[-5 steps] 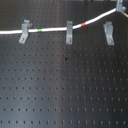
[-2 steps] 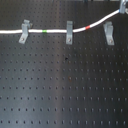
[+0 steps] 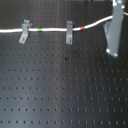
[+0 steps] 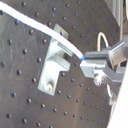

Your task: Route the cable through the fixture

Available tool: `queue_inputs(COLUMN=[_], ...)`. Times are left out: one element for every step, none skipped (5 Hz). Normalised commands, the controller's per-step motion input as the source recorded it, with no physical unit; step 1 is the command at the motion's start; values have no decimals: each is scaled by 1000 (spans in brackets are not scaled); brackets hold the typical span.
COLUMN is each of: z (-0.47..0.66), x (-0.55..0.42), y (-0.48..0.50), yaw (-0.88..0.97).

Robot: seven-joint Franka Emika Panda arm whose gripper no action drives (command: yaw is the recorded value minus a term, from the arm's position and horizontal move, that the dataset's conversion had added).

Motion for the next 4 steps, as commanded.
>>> queue_inputs(z=[60,3,3,67], x=[-315,-333,-341,-114], y=[-53,151,180,-88], yaw=[588,611,586,209])
